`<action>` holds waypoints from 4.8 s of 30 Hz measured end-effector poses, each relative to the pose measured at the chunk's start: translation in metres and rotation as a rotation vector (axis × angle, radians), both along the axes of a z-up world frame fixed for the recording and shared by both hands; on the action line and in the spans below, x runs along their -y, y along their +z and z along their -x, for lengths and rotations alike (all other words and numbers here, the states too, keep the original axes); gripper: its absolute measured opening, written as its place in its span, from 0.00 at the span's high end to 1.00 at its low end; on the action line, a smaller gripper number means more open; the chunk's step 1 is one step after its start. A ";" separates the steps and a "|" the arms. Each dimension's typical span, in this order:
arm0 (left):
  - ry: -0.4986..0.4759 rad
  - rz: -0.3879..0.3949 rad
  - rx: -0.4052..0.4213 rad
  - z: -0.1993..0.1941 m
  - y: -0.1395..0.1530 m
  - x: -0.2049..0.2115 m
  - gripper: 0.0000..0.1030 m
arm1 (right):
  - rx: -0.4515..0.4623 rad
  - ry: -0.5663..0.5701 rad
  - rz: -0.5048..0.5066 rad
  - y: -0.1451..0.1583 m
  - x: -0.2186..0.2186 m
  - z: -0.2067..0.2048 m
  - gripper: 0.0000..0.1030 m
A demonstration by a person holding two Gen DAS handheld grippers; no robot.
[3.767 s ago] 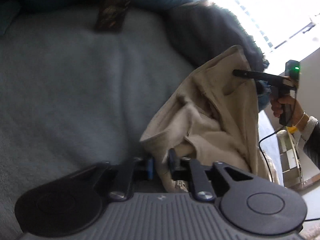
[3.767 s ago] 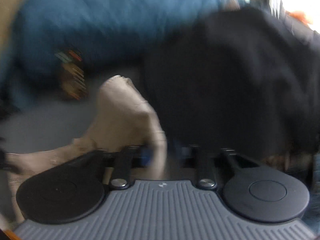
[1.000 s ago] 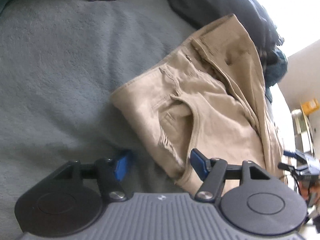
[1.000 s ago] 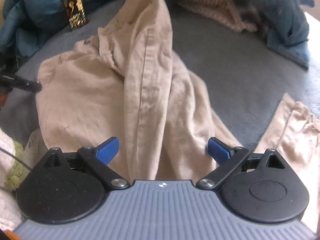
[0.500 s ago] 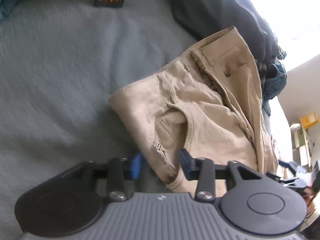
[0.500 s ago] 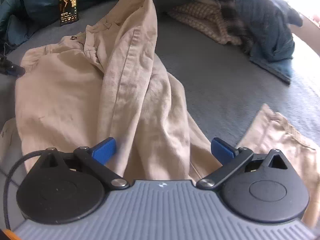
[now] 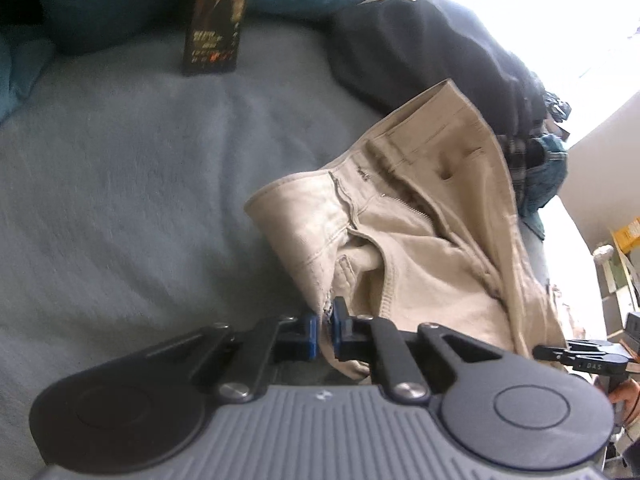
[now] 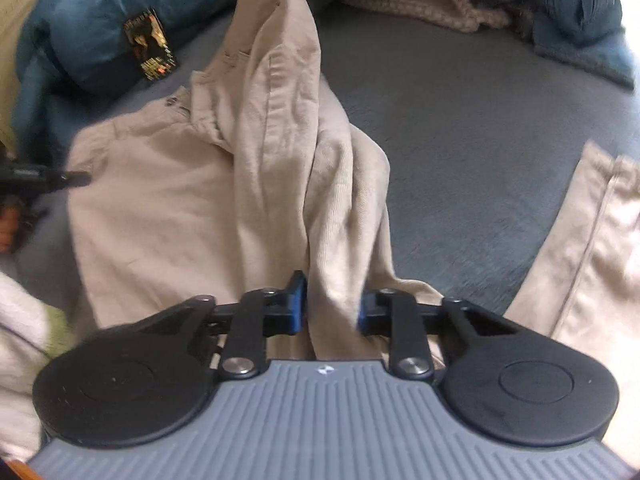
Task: Fold clothes
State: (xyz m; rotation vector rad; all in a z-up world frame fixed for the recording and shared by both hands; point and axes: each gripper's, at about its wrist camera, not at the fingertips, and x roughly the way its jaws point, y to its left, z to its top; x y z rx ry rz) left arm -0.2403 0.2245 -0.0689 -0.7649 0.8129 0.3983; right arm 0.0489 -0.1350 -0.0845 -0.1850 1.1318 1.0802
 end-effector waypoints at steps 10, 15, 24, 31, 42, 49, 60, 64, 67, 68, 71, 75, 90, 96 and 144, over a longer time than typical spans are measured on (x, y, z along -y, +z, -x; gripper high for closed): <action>-0.026 0.105 -0.133 -0.004 -0.031 -0.016 0.83 | -0.146 0.087 -0.016 -0.013 -0.016 0.005 0.76; -0.123 0.114 -0.196 -0.010 -0.020 -0.032 0.54 | -0.192 -0.001 -0.022 -0.004 -0.009 -0.015 0.47; -0.179 -0.084 -0.102 -0.010 0.035 -0.056 0.54 | 0.134 -0.041 -0.098 0.063 0.006 0.003 0.23; -0.369 -0.104 0.097 -0.112 0.028 -0.014 0.53 | 0.329 -0.326 0.034 0.070 0.030 -0.006 0.23; -0.467 -0.178 0.151 -0.234 -0.009 0.073 0.52 | 0.277 -0.589 0.222 0.045 0.059 -0.075 0.23; -0.417 -0.187 0.140 -0.240 -0.025 0.077 0.51 | 0.238 -0.620 0.275 0.007 0.044 -0.104 0.32; -0.390 -0.196 0.151 -0.248 -0.040 0.073 0.47 | 0.219 -0.718 0.210 0.001 0.078 -0.097 0.95; -0.384 -0.180 0.166 -0.252 -0.046 0.070 0.46 | 0.143 -0.841 0.052 0.018 0.118 -0.084 0.95; -0.381 -0.171 0.171 -0.255 -0.049 0.070 0.44 | 0.062 -0.915 -0.052 0.015 0.141 -0.078 0.94; -0.380 -0.170 0.171 -0.256 -0.050 0.070 0.44 | 0.033 -0.942 -0.079 0.011 0.146 -0.079 0.94; -0.379 -0.172 0.172 -0.258 -0.050 0.071 0.43 | -0.069 -1.007 -0.176 -0.002 0.155 -0.084 0.91; -0.377 -0.170 0.172 -0.257 -0.050 0.072 0.42 | -0.147 -1.035 -0.272 -0.013 0.152 -0.090 0.91; -0.368 -0.142 0.186 -0.256 -0.051 0.068 0.41 | -0.081 -1.296 -0.529 0.035 0.227 -0.018 0.94; -0.363 -0.111 0.198 -0.255 -0.052 0.063 0.41 | 0.069 -1.593 -0.470 0.085 0.294 0.100 0.95; -0.379 -0.160 0.232 -0.257 -0.051 0.069 0.33 | 0.085 0.036 0.236 0.016 0.000 0.066 0.99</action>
